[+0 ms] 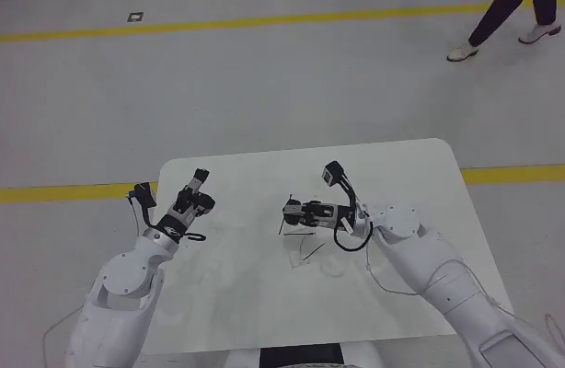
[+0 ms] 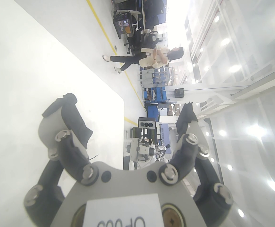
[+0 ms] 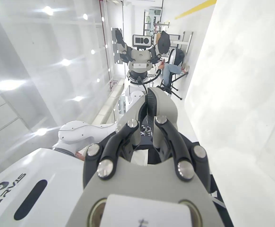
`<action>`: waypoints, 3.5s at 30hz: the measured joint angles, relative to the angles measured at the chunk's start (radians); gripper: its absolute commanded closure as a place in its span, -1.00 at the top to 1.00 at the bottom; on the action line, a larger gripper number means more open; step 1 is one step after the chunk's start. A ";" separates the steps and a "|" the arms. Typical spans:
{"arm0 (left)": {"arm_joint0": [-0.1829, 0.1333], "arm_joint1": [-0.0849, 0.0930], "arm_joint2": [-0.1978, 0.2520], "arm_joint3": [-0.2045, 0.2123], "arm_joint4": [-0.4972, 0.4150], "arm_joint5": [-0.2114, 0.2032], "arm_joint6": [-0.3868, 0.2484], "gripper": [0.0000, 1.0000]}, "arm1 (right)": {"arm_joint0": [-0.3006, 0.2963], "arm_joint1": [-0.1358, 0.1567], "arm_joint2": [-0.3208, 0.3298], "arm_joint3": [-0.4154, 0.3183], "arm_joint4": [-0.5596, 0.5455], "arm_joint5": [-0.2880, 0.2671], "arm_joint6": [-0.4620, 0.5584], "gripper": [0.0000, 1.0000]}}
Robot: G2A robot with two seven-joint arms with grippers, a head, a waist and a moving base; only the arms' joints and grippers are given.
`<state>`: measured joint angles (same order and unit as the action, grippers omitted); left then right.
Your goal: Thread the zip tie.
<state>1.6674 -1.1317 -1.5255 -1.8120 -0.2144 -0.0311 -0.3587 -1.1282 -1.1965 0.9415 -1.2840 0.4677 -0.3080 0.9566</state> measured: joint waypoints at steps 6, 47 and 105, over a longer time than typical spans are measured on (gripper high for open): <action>0.000 0.000 0.000 0.000 0.000 0.000 0.000 1.00 | 0.000 0.000 0.000 0.000 -0.001 0.000 0.000 -1.00; 0.000 0.000 0.000 0.000 0.000 0.000 0.000 1.00 | 0.047 -0.021 -0.009 -0.006 -0.026 0.113 -0.148 -1.00; 0.004 0.025 0.017 -0.024 0.516 -0.231 -0.028 1.00 | 0.206 -0.065 -0.031 -0.054 -0.071 0.588 -0.295 -1.00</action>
<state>1.6717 -1.1067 -1.5087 -1.8362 0.3011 -0.2621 -0.3865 -0.9217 -1.2615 0.9106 -1.3383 0.3965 0.2799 0.6615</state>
